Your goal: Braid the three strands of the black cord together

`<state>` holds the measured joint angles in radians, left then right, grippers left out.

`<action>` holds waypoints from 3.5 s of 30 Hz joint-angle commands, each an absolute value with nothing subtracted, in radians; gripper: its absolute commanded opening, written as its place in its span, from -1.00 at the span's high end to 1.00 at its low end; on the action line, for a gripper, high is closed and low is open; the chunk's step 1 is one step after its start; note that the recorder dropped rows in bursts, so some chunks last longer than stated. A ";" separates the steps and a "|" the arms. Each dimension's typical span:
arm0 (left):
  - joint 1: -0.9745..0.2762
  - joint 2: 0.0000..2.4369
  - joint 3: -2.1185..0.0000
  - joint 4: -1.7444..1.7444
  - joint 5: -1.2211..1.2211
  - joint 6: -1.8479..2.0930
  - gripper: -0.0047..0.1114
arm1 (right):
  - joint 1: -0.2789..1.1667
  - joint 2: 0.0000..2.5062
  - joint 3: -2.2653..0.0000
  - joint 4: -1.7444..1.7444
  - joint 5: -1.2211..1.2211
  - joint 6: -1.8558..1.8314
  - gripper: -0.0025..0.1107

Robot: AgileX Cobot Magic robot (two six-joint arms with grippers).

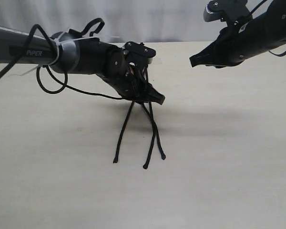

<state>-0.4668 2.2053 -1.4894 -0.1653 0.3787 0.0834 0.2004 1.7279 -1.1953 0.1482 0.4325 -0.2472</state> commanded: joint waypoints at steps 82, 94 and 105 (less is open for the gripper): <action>-0.512 2.242 -1.587 -0.218 0.833 0.318 0.92 | 0.200 1.730 -1.191 0.152 0.417 -0.254 0.88; -0.443 2.206 -1.735 0.178 0.948 0.257 0.92 | 0.200 1.730 -1.191 0.152 0.417 -0.254 0.88; -0.400 2.206 -1.735 -0.195 1.018 0.262 0.80 | 0.200 1.730 -1.191 0.152 0.415 -0.254 0.88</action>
<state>-0.3699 2.2143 -1.7287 -0.1334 1.0024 0.2632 0.2004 1.7279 -1.1953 0.1482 0.4266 -0.2472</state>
